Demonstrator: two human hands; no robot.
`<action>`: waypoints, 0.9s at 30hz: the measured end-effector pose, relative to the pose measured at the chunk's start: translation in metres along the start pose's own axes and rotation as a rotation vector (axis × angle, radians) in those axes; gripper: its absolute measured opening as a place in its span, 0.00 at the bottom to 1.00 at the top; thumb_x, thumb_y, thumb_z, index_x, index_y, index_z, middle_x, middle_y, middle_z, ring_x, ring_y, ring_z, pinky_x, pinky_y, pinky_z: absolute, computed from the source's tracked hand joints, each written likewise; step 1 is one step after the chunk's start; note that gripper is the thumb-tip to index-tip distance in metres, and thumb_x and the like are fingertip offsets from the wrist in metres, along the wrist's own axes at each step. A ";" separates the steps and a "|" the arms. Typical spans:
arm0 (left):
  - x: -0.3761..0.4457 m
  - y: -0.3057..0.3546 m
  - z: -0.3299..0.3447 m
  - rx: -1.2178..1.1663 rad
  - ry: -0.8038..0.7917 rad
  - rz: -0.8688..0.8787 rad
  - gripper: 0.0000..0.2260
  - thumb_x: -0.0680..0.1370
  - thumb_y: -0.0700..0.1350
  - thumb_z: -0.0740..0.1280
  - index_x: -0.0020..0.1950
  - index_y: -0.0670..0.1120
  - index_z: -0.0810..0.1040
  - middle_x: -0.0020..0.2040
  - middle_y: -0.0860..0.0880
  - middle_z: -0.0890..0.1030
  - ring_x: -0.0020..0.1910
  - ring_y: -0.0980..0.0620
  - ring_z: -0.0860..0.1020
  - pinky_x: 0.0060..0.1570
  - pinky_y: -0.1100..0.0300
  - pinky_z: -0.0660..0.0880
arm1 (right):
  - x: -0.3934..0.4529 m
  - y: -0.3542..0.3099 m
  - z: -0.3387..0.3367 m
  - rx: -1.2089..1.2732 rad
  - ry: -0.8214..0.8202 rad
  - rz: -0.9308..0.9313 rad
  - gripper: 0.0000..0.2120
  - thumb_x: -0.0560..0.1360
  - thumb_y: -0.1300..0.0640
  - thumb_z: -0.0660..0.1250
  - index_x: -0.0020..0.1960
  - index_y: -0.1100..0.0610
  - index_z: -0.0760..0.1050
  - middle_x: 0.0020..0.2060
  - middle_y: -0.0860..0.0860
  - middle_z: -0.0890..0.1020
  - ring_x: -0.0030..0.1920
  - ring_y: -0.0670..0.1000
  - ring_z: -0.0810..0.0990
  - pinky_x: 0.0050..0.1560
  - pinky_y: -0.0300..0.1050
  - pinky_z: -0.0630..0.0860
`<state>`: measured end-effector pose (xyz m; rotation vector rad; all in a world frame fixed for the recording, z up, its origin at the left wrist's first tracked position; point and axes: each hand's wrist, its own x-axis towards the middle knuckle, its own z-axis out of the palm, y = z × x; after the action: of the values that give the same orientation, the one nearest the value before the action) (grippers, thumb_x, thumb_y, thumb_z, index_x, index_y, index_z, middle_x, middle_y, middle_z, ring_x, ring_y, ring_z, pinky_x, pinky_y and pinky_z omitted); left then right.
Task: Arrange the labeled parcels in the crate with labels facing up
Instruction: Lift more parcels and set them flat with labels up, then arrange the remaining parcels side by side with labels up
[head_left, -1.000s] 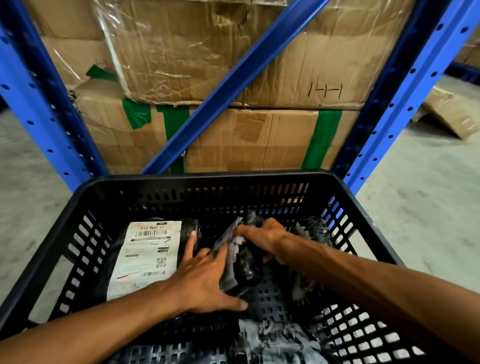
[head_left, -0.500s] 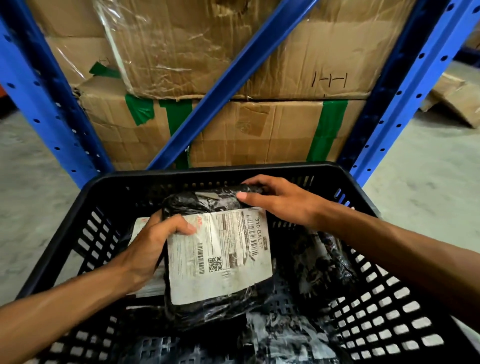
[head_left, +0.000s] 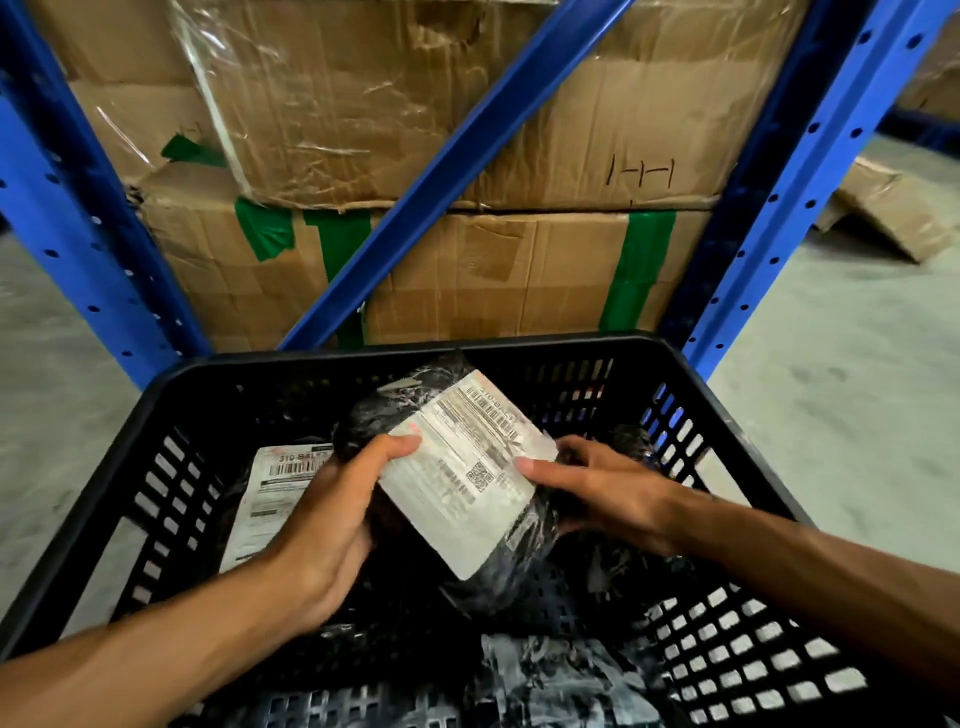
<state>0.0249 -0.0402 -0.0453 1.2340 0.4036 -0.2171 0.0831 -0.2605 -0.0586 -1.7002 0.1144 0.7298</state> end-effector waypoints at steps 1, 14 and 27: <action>0.003 0.000 0.000 0.102 -0.020 -0.022 0.18 0.67 0.53 0.71 0.53 0.47 0.84 0.51 0.47 0.87 0.52 0.50 0.83 0.53 0.50 0.77 | 0.001 0.002 -0.005 -0.027 0.106 -0.023 0.31 0.65 0.46 0.76 0.63 0.57 0.71 0.54 0.55 0.83 0.50 0.54 0.84 0.46 0.49 0.81; 0.043 -0.057 0.032 0.541 0.025 -0.504 0.21 0.82 0.44 0.60 0.74 0.42 0.63 0.78 0.44 0.59 0.75 0.43 0.61 0.61 0.46 0.76 | 0.101 0.043 0.001 -0.557 0.286 0.116 0.12 0.74 0.54 0.69 0.55 0.56 0.71 0.55 0.57 0.82 0.55 0.57 0.81 0.58 0.47 0.77; 0.055 -0.071 0.019 0.888 -0.031 -0.558 0.25 0.77 0.43 0.68 0.72 0.41 0.66 0.76 0.44 0.64 0.73 0.44 0.64 0.59 0.49 0.77 | 0.089 0.051 0.011 -0.746 0.034 0.024 0.27 0.74 0.62 0.69 0.71 0.58 0.65 0.65 0.56 0.75 0.63 0.55 0.76 0.61 0.44 0.75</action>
<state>0.0513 -0.0784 -0.1245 1.9579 0.6542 -0.9682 0.1266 -0.2375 -0.1493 -2.4216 -0.1343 0.8178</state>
